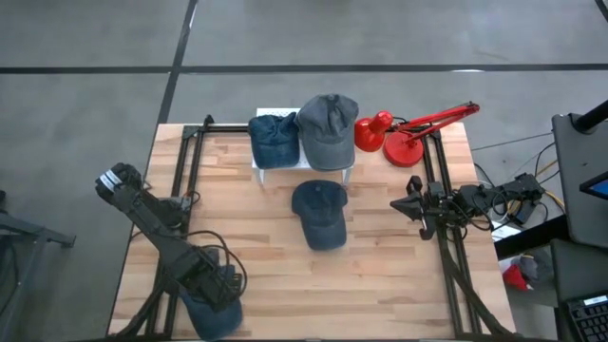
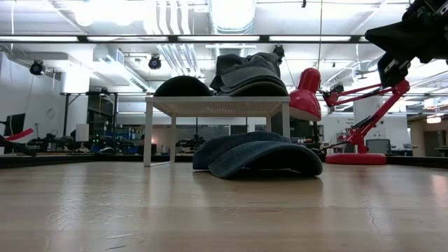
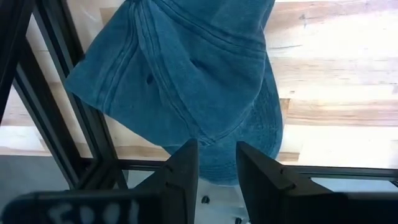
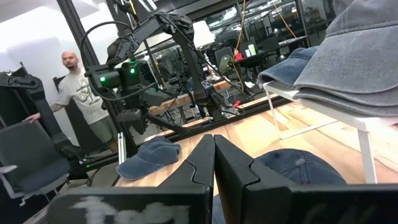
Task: Pick & Place hat
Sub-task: Put the bottom blue cap on the shelf
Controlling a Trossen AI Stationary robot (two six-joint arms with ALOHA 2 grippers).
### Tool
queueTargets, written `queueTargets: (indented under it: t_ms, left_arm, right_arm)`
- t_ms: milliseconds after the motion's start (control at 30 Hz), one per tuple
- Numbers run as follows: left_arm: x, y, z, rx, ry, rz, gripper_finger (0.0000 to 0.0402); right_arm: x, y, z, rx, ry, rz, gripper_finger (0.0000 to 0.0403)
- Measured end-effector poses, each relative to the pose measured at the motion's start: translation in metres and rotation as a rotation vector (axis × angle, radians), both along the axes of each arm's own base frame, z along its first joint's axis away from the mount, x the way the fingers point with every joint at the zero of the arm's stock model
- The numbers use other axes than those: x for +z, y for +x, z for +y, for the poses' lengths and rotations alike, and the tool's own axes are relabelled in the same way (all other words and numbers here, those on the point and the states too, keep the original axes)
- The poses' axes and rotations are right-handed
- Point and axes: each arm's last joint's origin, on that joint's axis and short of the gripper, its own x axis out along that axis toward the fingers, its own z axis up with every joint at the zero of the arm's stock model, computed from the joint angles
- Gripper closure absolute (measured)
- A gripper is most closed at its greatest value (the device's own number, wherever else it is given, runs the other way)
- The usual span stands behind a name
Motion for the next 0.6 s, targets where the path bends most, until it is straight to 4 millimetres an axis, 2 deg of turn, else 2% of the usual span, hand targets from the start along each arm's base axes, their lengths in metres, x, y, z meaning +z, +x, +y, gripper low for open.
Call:
queueTargets:
  t_ms: [367,600]
  left_arm:
    - [-0.0005,0.0028,0.0014,-0.049,0.078,-0.107,0.03]
    - [0.0012,0.0054,-0.0054,-0.081,0.016,-0.155,0.03]
  right_arm:
    - [0.0001,0.0,0.0,0.0,0.0,-0.001,0.0394]
    - [0.0001,0.0,0.0,0.0,0.0,-0.001,0.0394]
